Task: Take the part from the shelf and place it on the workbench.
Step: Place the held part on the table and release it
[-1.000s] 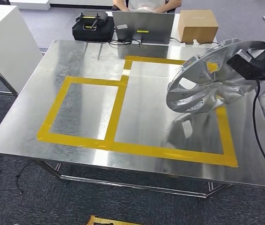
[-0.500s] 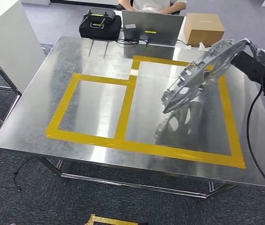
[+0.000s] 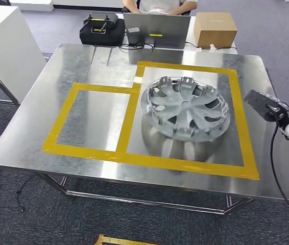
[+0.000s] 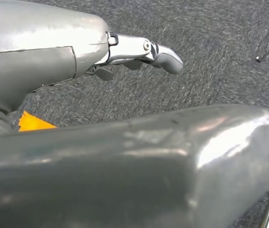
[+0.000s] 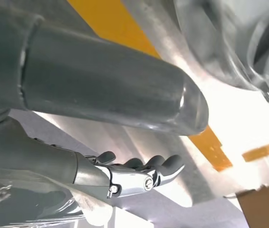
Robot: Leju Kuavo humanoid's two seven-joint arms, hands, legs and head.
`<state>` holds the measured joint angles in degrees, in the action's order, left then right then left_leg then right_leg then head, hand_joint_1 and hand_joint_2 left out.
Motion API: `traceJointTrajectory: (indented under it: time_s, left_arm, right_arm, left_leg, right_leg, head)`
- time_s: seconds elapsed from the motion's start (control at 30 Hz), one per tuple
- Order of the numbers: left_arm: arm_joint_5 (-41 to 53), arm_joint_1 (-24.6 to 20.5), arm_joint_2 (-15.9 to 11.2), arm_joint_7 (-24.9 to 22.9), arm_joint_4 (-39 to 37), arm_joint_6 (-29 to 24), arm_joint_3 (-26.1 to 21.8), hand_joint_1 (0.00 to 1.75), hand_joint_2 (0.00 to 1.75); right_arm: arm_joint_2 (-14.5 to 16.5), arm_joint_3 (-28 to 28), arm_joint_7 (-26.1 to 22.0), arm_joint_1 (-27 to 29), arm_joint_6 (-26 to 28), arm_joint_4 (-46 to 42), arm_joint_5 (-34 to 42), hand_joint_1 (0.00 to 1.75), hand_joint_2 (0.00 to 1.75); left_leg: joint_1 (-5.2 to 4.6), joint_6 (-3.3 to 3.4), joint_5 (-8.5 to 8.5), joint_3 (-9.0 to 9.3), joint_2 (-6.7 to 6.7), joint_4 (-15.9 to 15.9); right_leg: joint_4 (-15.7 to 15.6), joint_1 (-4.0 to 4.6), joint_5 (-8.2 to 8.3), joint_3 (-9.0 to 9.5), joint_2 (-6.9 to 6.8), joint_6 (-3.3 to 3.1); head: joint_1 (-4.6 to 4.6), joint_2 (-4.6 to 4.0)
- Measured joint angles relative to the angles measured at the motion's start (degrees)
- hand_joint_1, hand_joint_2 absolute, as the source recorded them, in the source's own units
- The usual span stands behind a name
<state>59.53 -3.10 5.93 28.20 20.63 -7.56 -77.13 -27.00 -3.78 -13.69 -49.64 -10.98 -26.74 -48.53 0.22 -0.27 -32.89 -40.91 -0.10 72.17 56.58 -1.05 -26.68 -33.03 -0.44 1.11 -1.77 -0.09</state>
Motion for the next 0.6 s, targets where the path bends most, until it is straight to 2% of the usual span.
traceJointTrajectory:
  time_s: [0.03, 0.07, 0.13, 0.17, 0.2, 0.23, 0.33, 0.37, 0.4, 0.47, 0.5, 0.53, 0.57, 0.6]
  left_arm:
    - [-0.02, 0.06, 0.16, 0.00, 0.09, 0.09, -0.07, 0.00, 0.00]
    - [-0.03, 0.13, 0.34, 0.01, 0.20, 0.22, -0.12, 0.00, 0.00]
    - [-0.03, 0.21, 0.63, 0.02, 0.50, 0.44, -0.36, 0.00, 0.00]
    - [-0.02, 0.17, 0.76, 0.03, 0.67, 0.52, -0.51, 0.00, 0.00]
    - [-0.02, 0.14, 0.91, 0.03, 0.84, 0.60, -0.67, 0.00, 0.00]
    - [-0.02, 0.13, 1.06, 0.04, 0.98, 0.67, -0.79, 0.00, 0.00]
    - [-0.09, 0.15, 1.59, 0.05, 1.42, 0.96, -1.03, 0.00, 0.00]
    - [-0.15, 0.13, 1.78, 0.06, 1.56, 1.11, -1.07, 0.00, 0.00]
    - [-0.24, 0.11, 1.94, 0.08, 1.70, 1.30, -1.10, 0.00, 0.00]
    - [-0.60, 0.12, 2.18, 0.17, 1.98, 1.71, -1.15, 0.00, 0.00]
    - [-0.80, 0.14, 2.25, 0.24, 2.13, 1.90, -1.22, 0.00, 0.00]
    - [-1.00, 0.15, 2.33, 0.32, 2.26, 2.07, -1.30, 0.00, 0.00]
    - [-1.15, 0.14, 2.43, 0.40, 2.41, 2.29, -1.37, 0.00, 0.00]
    - [-1.32, 0.14, 2.58, 0.47, 2.57, 2.52, -1.45, 0.00, 0.00]
  right_arm:
    - [-0.15, -0.11, 0.03, 1.01, 0.19, 0.08, 0.28, 0.00, 0.00]
    - [-0.30, -0.24, 0.07, 1.96, 0.33, 0.13, 0.61, 0.00, 0.00]
    - [-0.65, -0.45, 0.14, 3.08, 0.43, 0.12, 1.31, 0.00, 0.00]
    - [-0.91, -0.53, 0.14, 3.26, 0.41, 0.07, 1.63, 0.00, 0.00]
    - [-1.20, -0.58, 0.13, 3.33, 0.32, 0.00, 1.90, 0.00, 0.00]
    - [-1.47, -0.63, 0.14, 3.43, 0.20, -0.11, 2.08, 0.00, 0.00]
    - [-2.28, -0.93, 0.44, 4.07, -0.19, -0.67, 2.43, 0.00, 0.00]
    - [-2.60, -1.06, 0.55, 4.23, -0.24, -0.83, 2.51, 0.00, 0.00]
    - [-2.91, -1.17, 0.62, 4.36, -0.27, -0.93, 2.60, 0.00, 0.00]
    - [-3.39, -1.32, 0.58, 4.82, -0.28, -1.03, 2.82, 0.00, 0.00]
    - [-3.55, -1.39, 0.46, 5.28, -0.24, -1.07, 3.03, 0.00, 0.00]
    - [-3.69, -1.49, 0.26, 5.82, -0.15, -1.20, 3.29, 0.00, 0.00]
    - [-3.84, -1.60, -0.02, 6.35, 0.03, -1.46, 3.59, 0.00, 0.00]
    - [-4.06, -1.72, -0.35, 6.80, 0.40, -1.90, 3.88, 0.00, 0.00]
  left_leg:
    - [0.02, -0.01, 0.08, -0.51, 0.00, 1.18]
    - [0.05, 0.04, 1.21, 0.02, 0.00, 0.11]
    - [0.09, 0.28, 4.70, 3.23, 0.00, -6.67]
    - [0.09, 0.45, 5.83, 4.76, -0.03, -10.02]
    - [0.07, 0.64, 6.37, 5.76, -0.05, -12.21]
    - [0.01, 0.86, 6.29, 6.10, -0.08, -13.04]
    - [0.03, 1.85, 6.38, 6.20, -0.12, -13.34]
    - [0.09, 2.21, 6.48, 6.22, -0.14, -13.47]
    - [0.12, 2.51, 6.53, 6.25, -0.15, -13.56]
    - [-0.06, 2.90, 6.44, 6.24, -0.18, -13.56]
    - [-0.16, 3.00, 6.40, 6.26, -0.20, -13.56]
    - [-0.25, 3.06, 6.37, 6.29, -0.23, -13.55]
    - [-0.34, 3.10, 6.34, 6.33, -0.26, -13.54]
    - [-0.44, 3.12, 6.31, 6.40, -0.30, -13.53]
  right_leg:
    - [0.01, 0.00, -0.03, 0.03, 0.00, 0.01]
    - [0.03, -0.02, -0.05, 0.06, 0.01, 0.05]
    - [0.10, -0.08, -0.18, 0.08, 0.05, 0.28]
    - [0.27, 0.01, -0.29, -0.02, 0.11, 0.52]
    - [0.36, 0.08, -0.35, -0.13, 0.15, 0.82]
    - [0.40, 0.16, -0.38, -0.22, 0.18, 1.15]
    - [0.72, 0.05, -0.95, -0.59, 0.21, 2.07]
    - [2.05, 0.00, -1.93, -1.29, 0.23, 2.26]
    - [4.66, -0.04, -3.49, -2.60, 0.27, 2.39]
    - [12.40, -0.01, -6.96, -6.26, 0.33, 2.51]
    - [15.58, -0.01, -7.86, -7.84, 0.35, 2.54]
    - [16.86, -0.02, -7.67, -8.56, 0.35, 2.50]
    - [15.81, -0.02, -6.42, -8.16, 0.35, 2.38]
    - [12.71, 0.00, -4.44, -6.71, 0.35, 2.17]
  head:
    - [-0.01, 0.00]
    - [-0.01, 0.00]
    - [0.00, 0.00]
    - [-0.02, 0.00]
    - [-0.06, 0.00]
    - [-0.05, 0.00]
    - [-0.11, 0.00]
    - [-0.24, 0.00]
    - [-0.32, 0.00]
    - [-0.46, 0.00]
    - [-0.46, 0.00]
    - [-0.46, 0.00]
    - [-0.46, 0.00]
    - [-0.46, 0.00]
